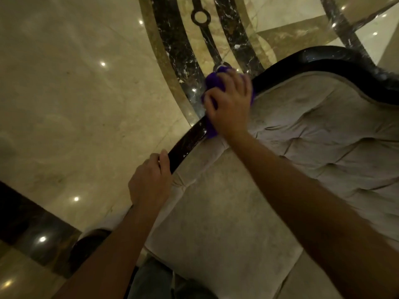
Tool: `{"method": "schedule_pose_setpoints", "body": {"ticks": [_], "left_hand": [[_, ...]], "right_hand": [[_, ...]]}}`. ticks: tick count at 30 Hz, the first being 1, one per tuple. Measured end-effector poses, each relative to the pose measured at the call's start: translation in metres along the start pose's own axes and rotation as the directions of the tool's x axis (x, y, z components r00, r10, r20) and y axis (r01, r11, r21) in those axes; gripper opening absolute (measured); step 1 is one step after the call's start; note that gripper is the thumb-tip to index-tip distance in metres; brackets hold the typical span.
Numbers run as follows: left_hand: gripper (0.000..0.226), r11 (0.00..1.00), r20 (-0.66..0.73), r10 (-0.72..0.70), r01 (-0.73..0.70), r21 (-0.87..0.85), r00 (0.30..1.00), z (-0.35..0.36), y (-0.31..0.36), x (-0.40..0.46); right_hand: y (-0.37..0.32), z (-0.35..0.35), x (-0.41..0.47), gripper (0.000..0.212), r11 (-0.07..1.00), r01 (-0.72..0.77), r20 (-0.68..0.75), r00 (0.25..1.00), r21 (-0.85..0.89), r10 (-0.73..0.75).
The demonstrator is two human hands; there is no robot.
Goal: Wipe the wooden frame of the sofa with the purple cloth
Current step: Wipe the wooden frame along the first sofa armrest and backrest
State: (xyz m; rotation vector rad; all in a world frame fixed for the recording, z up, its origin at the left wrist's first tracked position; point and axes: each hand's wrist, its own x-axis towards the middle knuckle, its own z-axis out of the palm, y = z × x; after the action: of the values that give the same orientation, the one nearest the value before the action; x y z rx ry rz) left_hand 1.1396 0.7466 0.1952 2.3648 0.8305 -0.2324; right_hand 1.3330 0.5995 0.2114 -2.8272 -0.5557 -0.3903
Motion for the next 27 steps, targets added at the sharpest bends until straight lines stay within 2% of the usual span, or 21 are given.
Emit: {"method": "schedule_pose_setpoints", "body": {"ticks": [2,5,8,11,14,17,20,22,24,27], "left_hand": [[0.057,1.000,0.091,-0.001,0.002,-0.015,0.996,-0.004,-0.003,0.009],[0.054,1.000,0.155,0.023,-0.025,0.011,0.988,-0.005,0.001,0.023],[0.053,0.990,0.159,0.098,-0.112,0.085,0.982,-0.003,0.008,0.036],[0.055,0.976,0.121,0.201,-0.209,0.058,0.972,-0.001,0.018,0.040],[0.059,0.953,0.168,0.276,-0.292,0.078,0.946,0.007,0.034,0.052],[0.064,0.925,0.209,0.346,-0.370,0.086,0.915,0.020,0.065,0.072],[0.064,0.905,0.235,0.399,-0.422,0.058,0.886,0.030,0.097,0.092],[0.057,0.868,0.220,0.480,-0.496,0.024,0.849,0.043,0.125,0.108],[0.051,0.826,0.176,0.554,-0.564,0.007,0.813,0.051,0.148,0.122],[0.055,0.760,0.147,0.643,-0.650,-0.001,0.751,0.072,0.189,0.140]], "right_hand": [[-0.035,0.009,-0.026,0.015,0.989,0.038,-0.015,0.999,0.143,-0.036],[-0.051,0.015,-0.044,0.014,0.969,0.108,0.025,0.993,0.222,-0.117],[-0.026,0.011,-0.031,0.016,0.961,0.222,0.082,0.968,0.164,-0.237],[0.019,0.000,0.006,0.022,0.975,0.222,0.095,0.970,0.016,-0.223],[0.073,-0.023,0.048,0.030,0.968,0.202,0.070,0.979,-0.148,-0.194],[0.119,-0.053,0.082,0.034,0.960,0.086,0.037,0.996,-0.268,-0.079],[0.162,-0.082,0.100,0.039,0.951,-0.183,0.024,0.981,-0.250,0.195],[0.185,-0.097,0.103,0.040,0.926,-0.299,0.011,0.951,-0.228,0.310],[0.177,-0.095,0.103,0.038,0.917,-0.322,-0.001,0.944,-0.236,0.331],[0.169,-0.088,0.100,0.035,0.906,-0.353,-0.065,0.935,-0.232,0.347]]}}
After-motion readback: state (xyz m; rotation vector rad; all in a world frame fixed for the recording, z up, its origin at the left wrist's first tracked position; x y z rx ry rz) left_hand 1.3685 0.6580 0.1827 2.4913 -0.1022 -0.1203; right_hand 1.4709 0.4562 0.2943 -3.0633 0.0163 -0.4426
